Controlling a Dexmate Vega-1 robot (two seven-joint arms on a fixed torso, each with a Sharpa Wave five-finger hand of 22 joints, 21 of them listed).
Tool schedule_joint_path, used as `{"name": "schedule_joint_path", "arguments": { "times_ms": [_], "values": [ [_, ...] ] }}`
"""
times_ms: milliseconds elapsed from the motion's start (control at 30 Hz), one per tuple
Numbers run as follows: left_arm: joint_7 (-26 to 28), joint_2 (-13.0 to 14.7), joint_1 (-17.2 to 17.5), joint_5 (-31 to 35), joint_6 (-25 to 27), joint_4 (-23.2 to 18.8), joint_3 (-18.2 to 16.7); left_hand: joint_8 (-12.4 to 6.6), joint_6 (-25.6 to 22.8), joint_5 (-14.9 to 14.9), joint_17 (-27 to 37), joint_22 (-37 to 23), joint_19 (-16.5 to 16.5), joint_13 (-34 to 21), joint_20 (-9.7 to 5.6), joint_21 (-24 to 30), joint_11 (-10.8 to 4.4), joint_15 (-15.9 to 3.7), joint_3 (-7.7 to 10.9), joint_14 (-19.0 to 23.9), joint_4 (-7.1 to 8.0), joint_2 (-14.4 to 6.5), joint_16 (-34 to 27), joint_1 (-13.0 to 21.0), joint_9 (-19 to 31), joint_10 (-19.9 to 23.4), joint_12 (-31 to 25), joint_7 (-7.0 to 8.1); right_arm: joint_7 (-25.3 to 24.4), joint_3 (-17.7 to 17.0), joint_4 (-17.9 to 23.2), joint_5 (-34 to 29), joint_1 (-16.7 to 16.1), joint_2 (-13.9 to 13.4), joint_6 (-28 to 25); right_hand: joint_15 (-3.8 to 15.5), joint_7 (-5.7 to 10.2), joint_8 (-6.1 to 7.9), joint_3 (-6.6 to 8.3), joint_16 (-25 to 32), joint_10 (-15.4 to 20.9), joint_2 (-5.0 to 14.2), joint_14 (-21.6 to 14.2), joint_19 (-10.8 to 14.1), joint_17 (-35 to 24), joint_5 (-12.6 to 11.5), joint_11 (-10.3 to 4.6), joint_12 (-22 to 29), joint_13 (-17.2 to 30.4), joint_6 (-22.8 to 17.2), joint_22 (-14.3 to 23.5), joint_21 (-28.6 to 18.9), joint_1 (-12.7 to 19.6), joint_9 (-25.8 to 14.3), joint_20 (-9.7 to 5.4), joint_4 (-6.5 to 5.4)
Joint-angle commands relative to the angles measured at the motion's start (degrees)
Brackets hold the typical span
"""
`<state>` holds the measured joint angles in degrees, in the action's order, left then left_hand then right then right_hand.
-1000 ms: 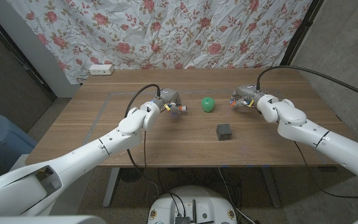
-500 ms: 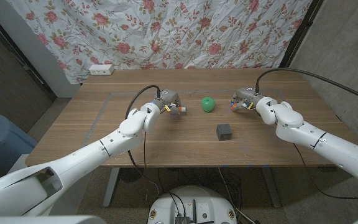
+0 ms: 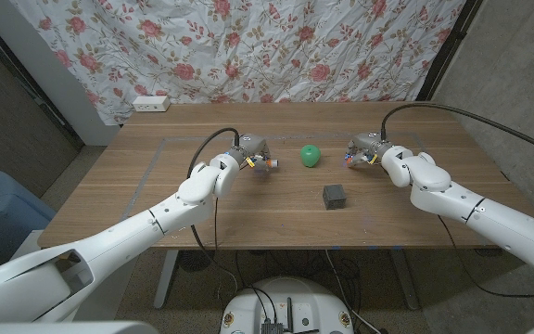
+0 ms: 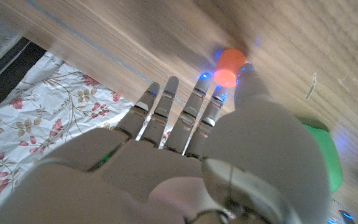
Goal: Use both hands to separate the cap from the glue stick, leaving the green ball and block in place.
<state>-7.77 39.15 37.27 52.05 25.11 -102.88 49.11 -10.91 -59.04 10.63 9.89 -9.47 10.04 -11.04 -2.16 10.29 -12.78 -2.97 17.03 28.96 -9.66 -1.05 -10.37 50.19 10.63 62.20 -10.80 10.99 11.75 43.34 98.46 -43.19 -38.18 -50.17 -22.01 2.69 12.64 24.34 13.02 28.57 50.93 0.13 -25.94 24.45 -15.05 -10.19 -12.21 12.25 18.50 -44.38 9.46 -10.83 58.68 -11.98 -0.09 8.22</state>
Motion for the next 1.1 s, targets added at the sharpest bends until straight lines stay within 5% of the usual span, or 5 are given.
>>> {"name": "schedule_joint_path", "arguments": {
  "times_ms": [33, 533, 1100],
  "values": [
    [-0.6, -0.06, -0.3, 0.12, -0.08, 0.4, 0.24, -0.55, -1.31, 0.36, -0.08, -0.07, -0.04, -0.15, -0.42, 0.18, -0.15, -8.11, 0.73, -0.16, 0.64, -0.17, 0.01, -0.27, 0.57, -0.15, -0.13, 1.25, 1.62, 0.69, 0.69, -0.53, 0.67, -0.23, -0.44, 7.71, 0.13, -0.71, -0.45, -0.36, -0.69, -0.56, 0.58, -0.13, -0.38, -0.38, -0.06, -0.08, 0.23, 1.18, 0.21, -0.04, -0.75, -0.1, 0.46, 0.09],
    [-1.66, 0.24, 0.12, 1.23, 0.42, 0.0, 0.81, -0.35, -0.51, 0.36, -0.1, -0.07, -0.22, -0.15, -0.49, 0.19, -0.14, -8.04, 0.95, -0.39, 0.51, 0.22, 0.1, -0.82, 0.53, -0.67, -0.1, 1.24, 3.67, 0.54, 2.07, -1.11, 0.61, -1.08, -0.96, 5.02, 0.07, -4.55, -2.2, -2.94, -9.75, -3.12, 4.87, -2.16, -1.01, -1.21, 1.25, -1.28, 0.43, 8.54, 0.24, 0.23, -5.27, 0.46, 2.38, -0.52],
    [-5.63, 0.67, -0.36, 3.03, 0.65, -0.36, 1.69, -0.04, 1.16, 0.3, 0.03, -0.08, -0.78, -0.11, -0.26, 0.1, -0.14, -7.89, 0.74, -1.07, 0.45, 0.79, 0.01, -1.46, 0.63, -2.14, 0.12, 1.25, 2.36, -0.5, 3.37, -1.62, -1.21, -1.67, -2.24, 5.21, 0.04, -5.06, -2.35, -3.02, -9.76, -2.86, 4.87, -2.28, -1.22, -1.46, 1.47, -0.77, 0.47, 9.29, 0.24, 0.13, -6.37, 0.53, 2.52, -0.93]
  ]
}}
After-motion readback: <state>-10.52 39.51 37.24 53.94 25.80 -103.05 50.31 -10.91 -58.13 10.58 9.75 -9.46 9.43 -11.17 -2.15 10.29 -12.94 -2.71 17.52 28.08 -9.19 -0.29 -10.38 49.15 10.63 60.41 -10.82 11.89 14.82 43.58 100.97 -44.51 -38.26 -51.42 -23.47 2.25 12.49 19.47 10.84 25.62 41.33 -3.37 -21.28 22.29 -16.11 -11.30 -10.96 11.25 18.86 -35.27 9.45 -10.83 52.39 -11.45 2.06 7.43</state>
